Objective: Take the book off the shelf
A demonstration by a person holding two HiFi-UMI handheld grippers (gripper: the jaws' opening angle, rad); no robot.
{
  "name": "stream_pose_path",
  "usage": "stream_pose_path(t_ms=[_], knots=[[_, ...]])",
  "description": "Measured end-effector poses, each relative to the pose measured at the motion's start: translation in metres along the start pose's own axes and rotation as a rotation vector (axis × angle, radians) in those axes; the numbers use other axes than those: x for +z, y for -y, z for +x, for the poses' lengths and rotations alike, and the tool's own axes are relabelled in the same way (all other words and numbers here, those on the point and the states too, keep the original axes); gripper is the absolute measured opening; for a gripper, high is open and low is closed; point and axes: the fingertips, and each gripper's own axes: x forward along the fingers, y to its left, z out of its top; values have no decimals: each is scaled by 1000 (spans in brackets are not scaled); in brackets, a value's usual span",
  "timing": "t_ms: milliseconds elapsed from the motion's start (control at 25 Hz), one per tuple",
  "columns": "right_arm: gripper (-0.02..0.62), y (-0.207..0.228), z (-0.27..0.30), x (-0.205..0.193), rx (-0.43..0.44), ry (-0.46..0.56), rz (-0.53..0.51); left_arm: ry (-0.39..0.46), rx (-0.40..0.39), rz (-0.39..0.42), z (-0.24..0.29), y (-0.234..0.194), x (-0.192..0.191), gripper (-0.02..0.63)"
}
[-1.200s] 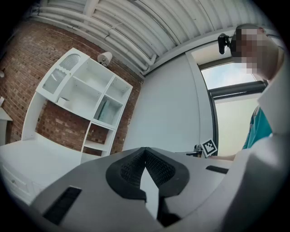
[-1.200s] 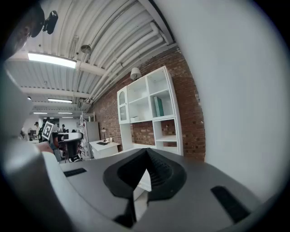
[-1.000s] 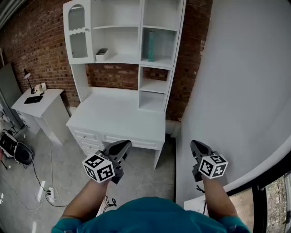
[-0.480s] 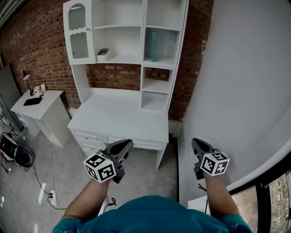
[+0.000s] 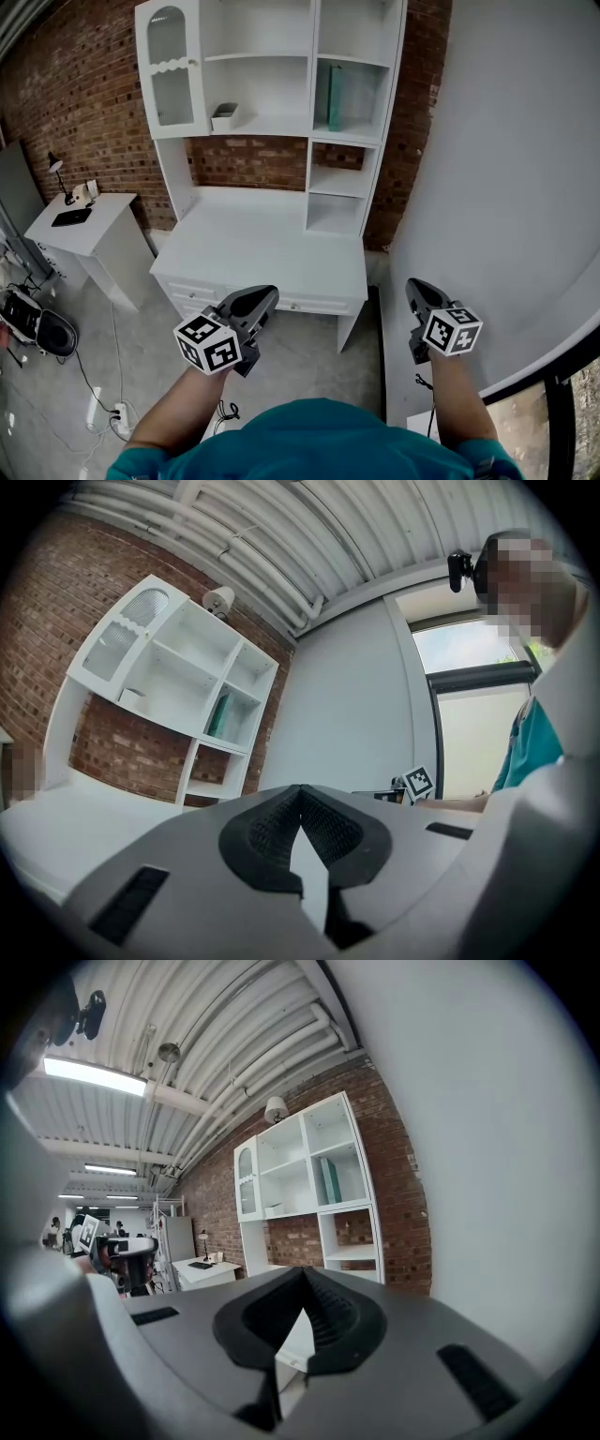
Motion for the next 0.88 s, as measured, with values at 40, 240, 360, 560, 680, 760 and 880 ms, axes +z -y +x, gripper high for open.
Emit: stream_pose_path(t_ms=[40,240,360,560,680,760,880], knots=[[21,0,6,0,-2,0,-2,0,0,2,0,-5,1,14],[21,7,35,4,3,-8,-14,3,15,-12,8,-31,1,14],[21,23,58,7,21,-5,-17,2,36,-17,24,-45,-6,14],[21,66,113,21,68,3,-20,6,84,-22,69,-74,-12,14],[21,102,155,36,99,11,-26,16,109,-8,107,-90,-9,14],[21,126,186,49,123,13,-31,36,132,2,136,-103,-3,14],[21,157,230,70,161,12,-45,70,168,2,181,-122,8,14]])
